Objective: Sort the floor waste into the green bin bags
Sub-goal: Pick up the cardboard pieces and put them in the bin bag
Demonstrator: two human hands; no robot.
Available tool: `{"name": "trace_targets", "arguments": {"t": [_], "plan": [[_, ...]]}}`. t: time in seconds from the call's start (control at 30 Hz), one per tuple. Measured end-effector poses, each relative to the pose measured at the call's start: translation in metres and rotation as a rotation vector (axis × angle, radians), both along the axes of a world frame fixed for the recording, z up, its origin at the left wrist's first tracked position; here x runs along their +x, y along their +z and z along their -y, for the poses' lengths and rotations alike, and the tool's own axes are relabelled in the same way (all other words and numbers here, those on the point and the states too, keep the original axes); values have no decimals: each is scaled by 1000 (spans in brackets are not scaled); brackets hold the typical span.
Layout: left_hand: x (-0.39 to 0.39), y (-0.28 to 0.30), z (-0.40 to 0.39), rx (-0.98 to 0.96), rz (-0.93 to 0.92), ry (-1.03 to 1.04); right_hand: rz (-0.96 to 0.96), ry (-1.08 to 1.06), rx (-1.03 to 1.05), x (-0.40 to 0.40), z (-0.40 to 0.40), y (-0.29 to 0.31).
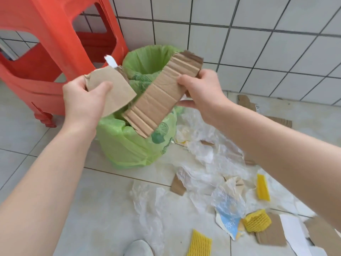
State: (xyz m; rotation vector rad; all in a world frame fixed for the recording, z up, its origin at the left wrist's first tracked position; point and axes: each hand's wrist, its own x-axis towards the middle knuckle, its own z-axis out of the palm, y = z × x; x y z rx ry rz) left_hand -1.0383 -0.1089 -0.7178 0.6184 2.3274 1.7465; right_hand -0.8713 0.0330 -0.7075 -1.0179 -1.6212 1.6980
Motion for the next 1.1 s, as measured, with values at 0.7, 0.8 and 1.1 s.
{"name": "trace_targets", "arguments": {"t": [0.7, 0.8, 1.1], "plan": [[-17, -64, -31, -658, -202, -275, 505, 277, 186, -64, 2, -47], [-9, -65, -27, -616, -257, -256, 413, 259, 106, -50, -6, -42], [63, -77, -7, -309, -796, -372, 532, 286, 192, 61, -4, -71]]}}
